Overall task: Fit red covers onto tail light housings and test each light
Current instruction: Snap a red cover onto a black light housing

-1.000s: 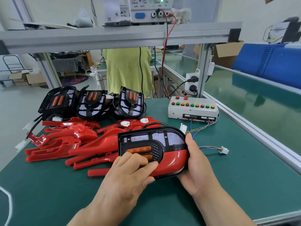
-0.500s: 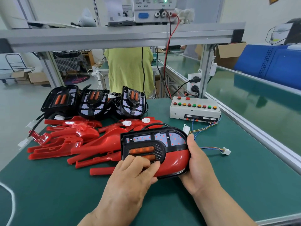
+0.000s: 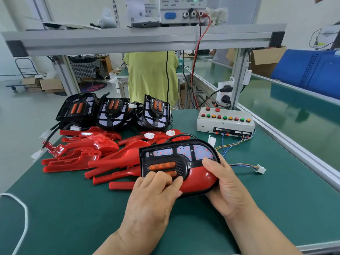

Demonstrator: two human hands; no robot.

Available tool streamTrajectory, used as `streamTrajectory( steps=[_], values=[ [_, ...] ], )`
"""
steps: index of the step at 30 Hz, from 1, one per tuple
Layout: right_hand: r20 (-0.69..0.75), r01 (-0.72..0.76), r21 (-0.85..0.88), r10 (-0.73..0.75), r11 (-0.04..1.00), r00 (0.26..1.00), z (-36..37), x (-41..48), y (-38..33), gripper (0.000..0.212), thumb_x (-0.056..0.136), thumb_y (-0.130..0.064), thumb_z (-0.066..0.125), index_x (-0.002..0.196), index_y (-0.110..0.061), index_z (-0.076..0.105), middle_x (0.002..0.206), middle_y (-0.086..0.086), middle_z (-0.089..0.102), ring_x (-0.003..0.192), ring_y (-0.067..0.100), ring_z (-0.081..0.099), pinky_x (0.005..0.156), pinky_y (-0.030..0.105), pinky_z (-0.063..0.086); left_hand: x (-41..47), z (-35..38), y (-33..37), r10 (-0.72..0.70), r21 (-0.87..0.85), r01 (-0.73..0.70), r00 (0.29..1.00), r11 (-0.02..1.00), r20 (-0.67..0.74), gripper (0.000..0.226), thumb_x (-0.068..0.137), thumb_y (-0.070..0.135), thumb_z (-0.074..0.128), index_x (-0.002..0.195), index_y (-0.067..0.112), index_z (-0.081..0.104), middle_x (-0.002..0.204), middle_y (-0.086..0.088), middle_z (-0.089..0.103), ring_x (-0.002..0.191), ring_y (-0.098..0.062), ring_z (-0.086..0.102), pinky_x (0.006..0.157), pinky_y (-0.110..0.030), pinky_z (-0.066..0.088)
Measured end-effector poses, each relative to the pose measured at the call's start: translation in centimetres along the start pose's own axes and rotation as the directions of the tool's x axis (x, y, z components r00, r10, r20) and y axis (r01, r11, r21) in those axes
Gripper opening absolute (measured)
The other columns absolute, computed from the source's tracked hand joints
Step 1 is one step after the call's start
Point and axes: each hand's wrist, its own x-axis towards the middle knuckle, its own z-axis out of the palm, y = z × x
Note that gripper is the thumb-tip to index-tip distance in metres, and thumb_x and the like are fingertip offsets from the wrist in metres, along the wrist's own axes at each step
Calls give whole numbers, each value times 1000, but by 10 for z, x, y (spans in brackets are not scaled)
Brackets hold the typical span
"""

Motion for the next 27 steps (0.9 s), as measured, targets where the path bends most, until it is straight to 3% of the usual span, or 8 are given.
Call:
streamTrajectory(
  steps=[3, 8, 13, 17, 22, 27],
  values=[
    [75, -3, 8, 3, 1000, 997, -1, -2, -2, 62, 68, -8, 73, 128, -3, 59, 120, 25, 67, 98, 33, 69, 79, 42, 58, -2, -2, -1, -7, 0, 7, 1000, 1000, -26, 31, 90, 25, 53, 109, 14, 74, 83, 2, 61, 73, -17, 52, 58, -39, 49],
    [48, -21, 0, 21, 1000, 999, 0, -2, -1, 60, 70, -8, 73, 128, -2, 59, 121, 25, 67, 99, 33, 70, 80, 42, 59, -4, -5, -3, -73, -98, 74, 997, 992, 19, 37, 90, 35, 57, 117, 14, 72, 96, 1, 63, 92, -14, 50, 82, -35, 42],
    [20, -16, 20, 15, 1000, 1000, 1, -1, 0, 55, 81, -20, 69, 132, -3, 58, 126, 24, 64, 108, 35, 67, 88, 45, 57, -1, -3, -1, -108, -213, 120, 992, 970, 66, 42, 79, 10, 71, 120, 13, 71, 96, 3, 61, 92, -17, 57, 81, -34, 47],
    [-55, -64, 54, 67, 996, 996, 0, 2, 2, 54, 94, -41, 46, 129, -3, 63, 131, 22, 63, 120, 35, 62, 92, 43, 56, -2, -5, -4, -27, -168, 40, 997, 985, 79, 53, 77, 5, 70, 128, 12, 61, 99, -1, 58, 94, -16, 53, 79, -35, 47],
    [-99, -50, 58, 55, 997, 994, 1, 4, 2, 55, 92, -45, 46, 126, -6, 67, 131, 19, 64, 120, 31, 63, 89, 40, 57, -3, -6, -3, -2, -173, 29, 988, 985, 154, 74, 72, -4, 80, 135, 18, 49, 102, 7, 46, 92, -15, 48, 74, -37, 57],
    [-117, -47, 53, 53, 997, 992, 0, 4, 3, 58, 92, -45, 46, 131, -5, 61, 130, 18, 64, 121, 33, 62, 94, 43, 56, -4, -4, -2, -30, -216, 68, 984, 974, 173, 76, 70, -6, 81, 134, 19, 49, 103, 11, 41, 92, -12, 49, 76, -33, 57]
  ],
)
